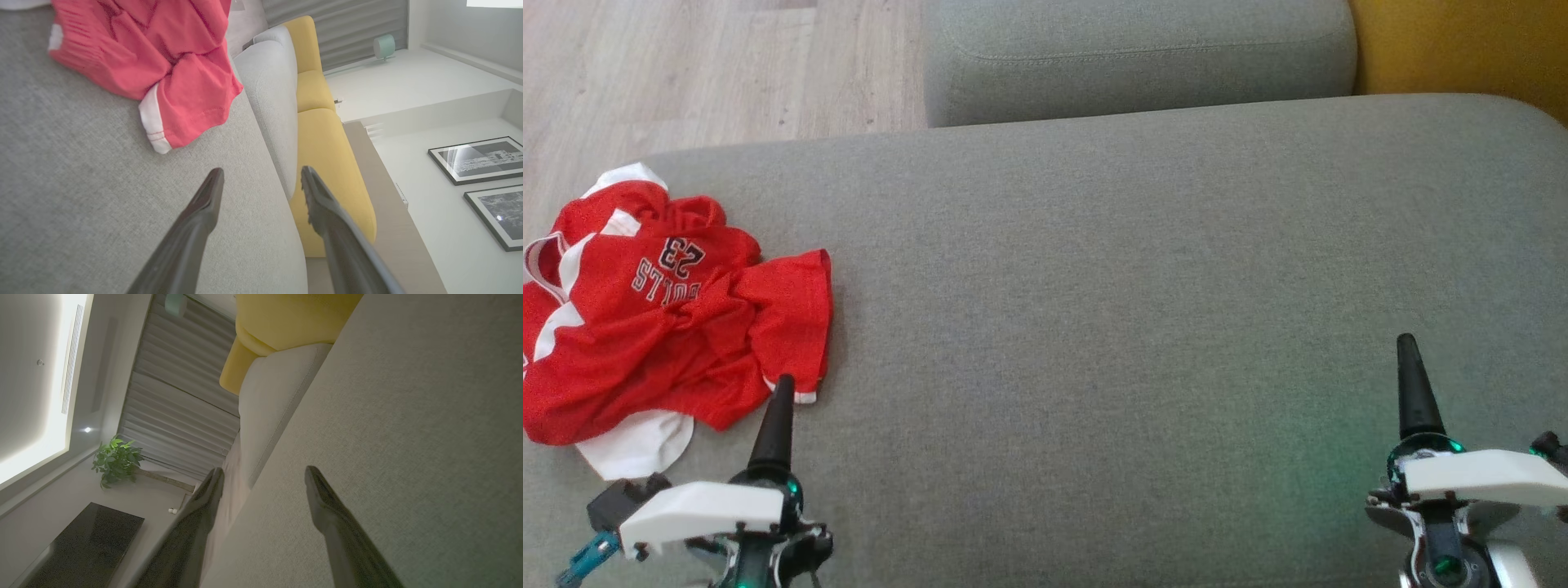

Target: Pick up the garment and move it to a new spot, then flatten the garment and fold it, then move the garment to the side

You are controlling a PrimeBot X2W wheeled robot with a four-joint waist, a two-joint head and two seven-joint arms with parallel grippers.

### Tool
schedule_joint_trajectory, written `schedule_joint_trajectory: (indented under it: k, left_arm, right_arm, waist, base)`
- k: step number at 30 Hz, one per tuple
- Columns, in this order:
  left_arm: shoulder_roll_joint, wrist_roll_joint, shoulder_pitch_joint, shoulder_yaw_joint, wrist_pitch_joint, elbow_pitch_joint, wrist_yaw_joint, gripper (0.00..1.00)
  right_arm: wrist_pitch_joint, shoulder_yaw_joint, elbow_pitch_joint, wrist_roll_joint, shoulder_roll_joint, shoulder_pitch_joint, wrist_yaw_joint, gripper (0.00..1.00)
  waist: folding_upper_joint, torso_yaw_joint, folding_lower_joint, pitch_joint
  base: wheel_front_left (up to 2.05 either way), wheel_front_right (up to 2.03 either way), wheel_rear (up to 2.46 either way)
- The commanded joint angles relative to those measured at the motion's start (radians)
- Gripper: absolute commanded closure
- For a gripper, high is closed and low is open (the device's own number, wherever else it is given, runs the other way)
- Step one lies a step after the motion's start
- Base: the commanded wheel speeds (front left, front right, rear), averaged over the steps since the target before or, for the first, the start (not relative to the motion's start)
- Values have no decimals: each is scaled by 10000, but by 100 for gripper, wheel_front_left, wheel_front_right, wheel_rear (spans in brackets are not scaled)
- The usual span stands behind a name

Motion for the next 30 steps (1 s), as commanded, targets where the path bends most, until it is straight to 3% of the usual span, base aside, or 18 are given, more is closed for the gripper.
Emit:
schedule_joint_trajectory:
  k: [1,30]
  left_arm:
    - [157,303,-217,66,-139,-397,14,0]
    - [875,4675,-30,-882,-970,-365,313,0]
  right_arm:
    - [-120,118,-456,-395,-190,-201,-2,0]
    - [-946,952,-851,-4681,-359,-150,-4,0]
  waist:
    - [0,3,0,-6]
    - [0,28,0,4]
  base:
    - [0,0,0]
    - [0,0,0]
